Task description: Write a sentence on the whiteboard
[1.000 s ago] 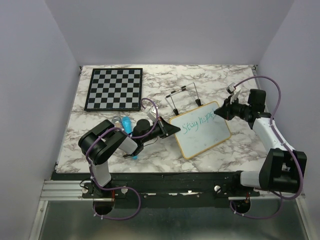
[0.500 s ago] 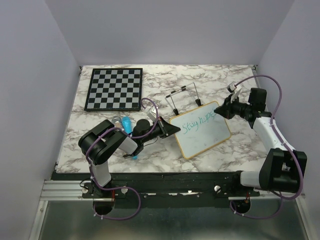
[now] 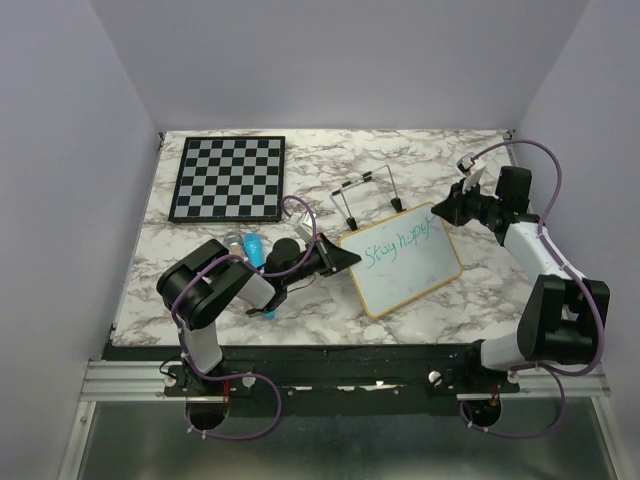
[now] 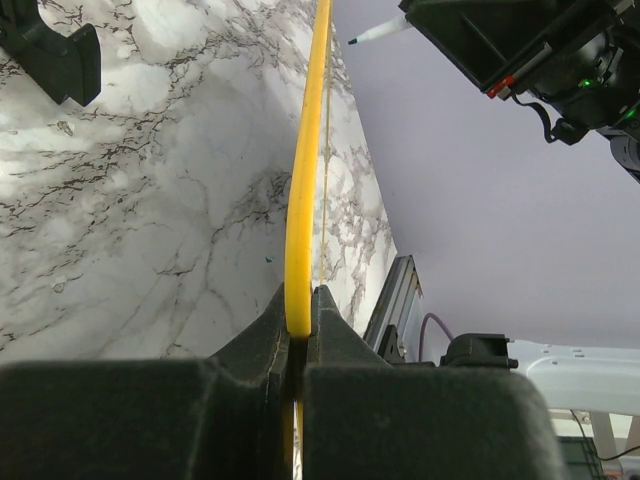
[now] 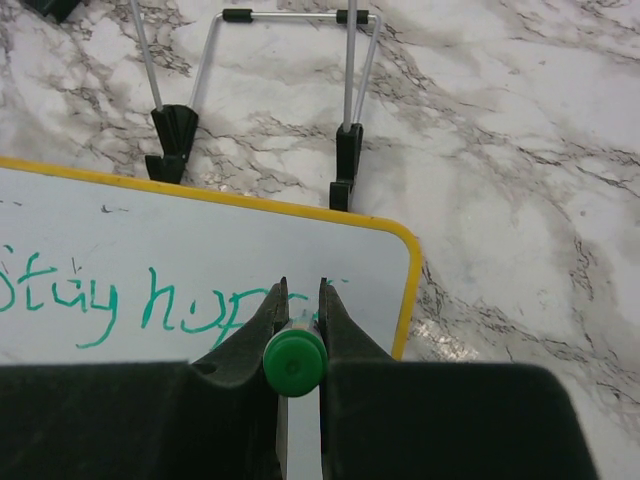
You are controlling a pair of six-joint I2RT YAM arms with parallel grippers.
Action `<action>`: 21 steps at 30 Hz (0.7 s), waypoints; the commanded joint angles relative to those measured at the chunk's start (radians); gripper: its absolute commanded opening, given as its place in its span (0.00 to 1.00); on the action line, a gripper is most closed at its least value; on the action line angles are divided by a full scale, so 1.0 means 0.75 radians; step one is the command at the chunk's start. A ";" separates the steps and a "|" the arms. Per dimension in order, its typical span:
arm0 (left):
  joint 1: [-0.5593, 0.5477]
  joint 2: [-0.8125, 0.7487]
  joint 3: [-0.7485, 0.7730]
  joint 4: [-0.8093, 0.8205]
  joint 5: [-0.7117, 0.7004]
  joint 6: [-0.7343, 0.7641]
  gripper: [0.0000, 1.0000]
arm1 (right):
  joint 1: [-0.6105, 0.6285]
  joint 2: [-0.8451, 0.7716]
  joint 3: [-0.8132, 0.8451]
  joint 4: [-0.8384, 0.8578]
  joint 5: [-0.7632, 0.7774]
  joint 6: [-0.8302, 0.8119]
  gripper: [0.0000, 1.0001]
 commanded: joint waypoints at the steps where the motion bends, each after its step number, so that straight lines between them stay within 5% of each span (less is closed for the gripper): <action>1: -0.003 -0.009 -0.009 0.082 0.026 0.039 0.00 | -0.009 0.001 0.019 0.093 0.113 0.044 0.01; 21: -0.001 -0.003 0.009 0.070 0.031 0.039 0.00 | -0.005 0.119 0.047 0.044 -0.028 0.030 0.00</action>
